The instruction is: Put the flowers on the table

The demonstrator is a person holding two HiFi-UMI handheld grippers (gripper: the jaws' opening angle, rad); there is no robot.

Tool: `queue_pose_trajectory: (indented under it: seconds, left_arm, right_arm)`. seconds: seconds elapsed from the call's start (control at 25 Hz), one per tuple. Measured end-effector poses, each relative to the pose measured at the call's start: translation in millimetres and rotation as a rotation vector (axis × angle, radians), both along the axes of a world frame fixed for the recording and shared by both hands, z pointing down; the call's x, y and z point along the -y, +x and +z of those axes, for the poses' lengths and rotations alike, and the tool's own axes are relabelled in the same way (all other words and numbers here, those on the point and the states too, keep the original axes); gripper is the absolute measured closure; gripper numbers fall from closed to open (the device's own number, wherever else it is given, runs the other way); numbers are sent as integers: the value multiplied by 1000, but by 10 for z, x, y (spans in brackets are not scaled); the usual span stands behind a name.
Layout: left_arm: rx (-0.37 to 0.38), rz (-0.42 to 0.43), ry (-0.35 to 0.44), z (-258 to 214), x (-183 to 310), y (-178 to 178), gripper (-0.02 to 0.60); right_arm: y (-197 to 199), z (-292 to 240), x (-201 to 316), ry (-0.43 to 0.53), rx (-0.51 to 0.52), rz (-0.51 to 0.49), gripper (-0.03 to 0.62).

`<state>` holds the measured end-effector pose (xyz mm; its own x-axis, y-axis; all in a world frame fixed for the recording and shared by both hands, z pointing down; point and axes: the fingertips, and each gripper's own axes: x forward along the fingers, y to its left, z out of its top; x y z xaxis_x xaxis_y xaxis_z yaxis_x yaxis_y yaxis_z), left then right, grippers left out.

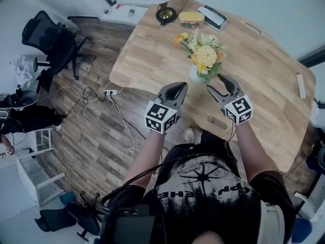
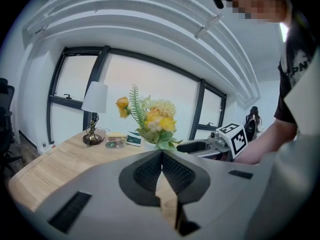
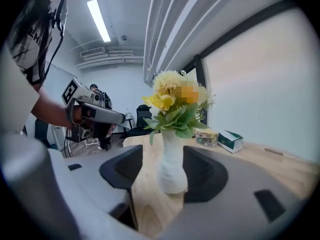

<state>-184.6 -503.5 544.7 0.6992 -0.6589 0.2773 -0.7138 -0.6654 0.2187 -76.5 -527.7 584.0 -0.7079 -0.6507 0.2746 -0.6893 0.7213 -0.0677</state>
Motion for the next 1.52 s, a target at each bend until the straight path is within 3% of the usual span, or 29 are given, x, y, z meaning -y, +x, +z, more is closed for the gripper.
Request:
queue_pose_trajectory:
  seconds: [0.12,0.32,0.96,1.52]
  left_arm:
    - [1,41,23,-101,-83,98,568]
    - [-12,60,75,-303,-169,133,568]
    - [-8,29,156,-608,-313,-70,568]
    - [-20,33,138,-533,-381,-74,568]
  right_arm:
    - [11,-243,-133,42,13,12,482]
    - [-94,-577,-301,89,24,0,558]
    - [-283,-1033,-424,162,26,-13,577]
    - [-256,-893,-481,142,-20,6,579]
